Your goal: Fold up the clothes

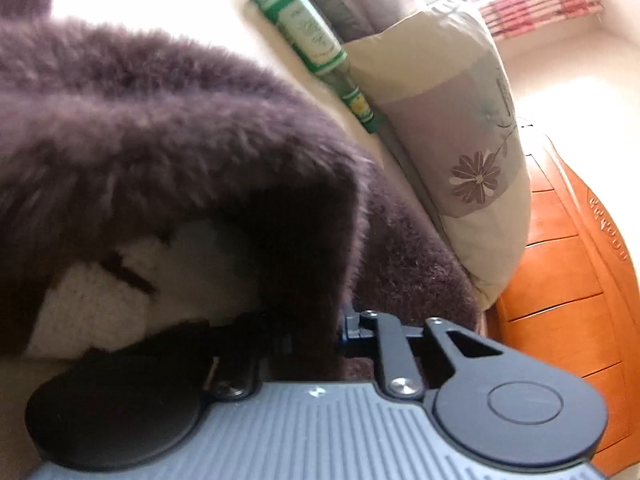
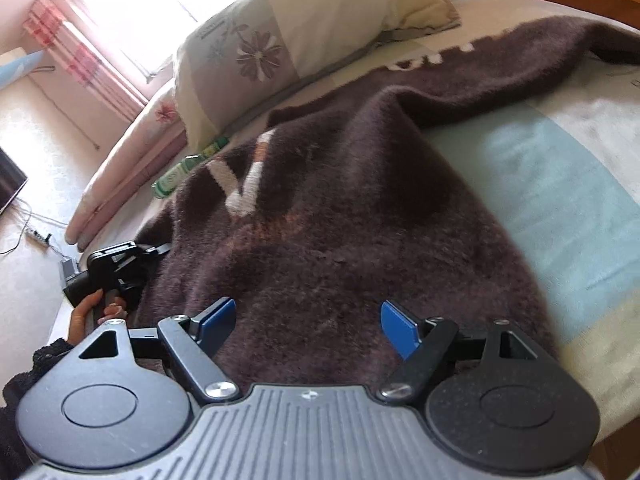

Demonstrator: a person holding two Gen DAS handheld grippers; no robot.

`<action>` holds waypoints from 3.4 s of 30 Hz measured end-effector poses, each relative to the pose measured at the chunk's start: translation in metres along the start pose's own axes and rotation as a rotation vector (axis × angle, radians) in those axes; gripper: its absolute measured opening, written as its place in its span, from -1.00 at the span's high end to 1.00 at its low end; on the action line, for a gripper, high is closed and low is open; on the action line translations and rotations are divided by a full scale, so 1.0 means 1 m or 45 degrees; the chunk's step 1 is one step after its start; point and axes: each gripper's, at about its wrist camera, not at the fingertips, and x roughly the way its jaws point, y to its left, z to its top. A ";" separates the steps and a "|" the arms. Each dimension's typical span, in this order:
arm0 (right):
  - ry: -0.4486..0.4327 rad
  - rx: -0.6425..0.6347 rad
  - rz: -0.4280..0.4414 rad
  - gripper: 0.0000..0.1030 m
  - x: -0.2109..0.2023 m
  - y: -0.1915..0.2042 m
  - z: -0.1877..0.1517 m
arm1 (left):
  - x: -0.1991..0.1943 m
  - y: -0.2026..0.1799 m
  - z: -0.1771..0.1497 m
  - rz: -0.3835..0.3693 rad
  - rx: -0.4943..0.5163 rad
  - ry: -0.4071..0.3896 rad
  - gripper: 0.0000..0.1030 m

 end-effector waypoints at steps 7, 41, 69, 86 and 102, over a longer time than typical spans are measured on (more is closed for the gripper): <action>-0.030 0.014 -0.020 -0.62 -0.013 -0.007 -0.001 | -0.060 -0.016 -0.001 0.056 0.088 -0.169 0.87; 0.024 0.004 -0.053 -0.74 -0.018 0.000 -0.011 | -0.057 -0.001 -0.023 0.043 0.075 -0.061 0.81; 0.243 -0.646 -0.293 -1.00 -0.007 0.030 -0.024 | -0.124 -0.074 -0.208 0.185 1.254 0.407 0.23; 0.171 -0.720 -0.055 -1.00 -0.034 0.082 -0.062 | -0.176 -0.020 -0.191 0.147 0.476 0.415 -0.09; 0.090 -0.609 -0.091 -1.00 -0.055 0.062 -0.052 | -0.170 -0.015 -0.182 0.099 0.433 0.435 0.86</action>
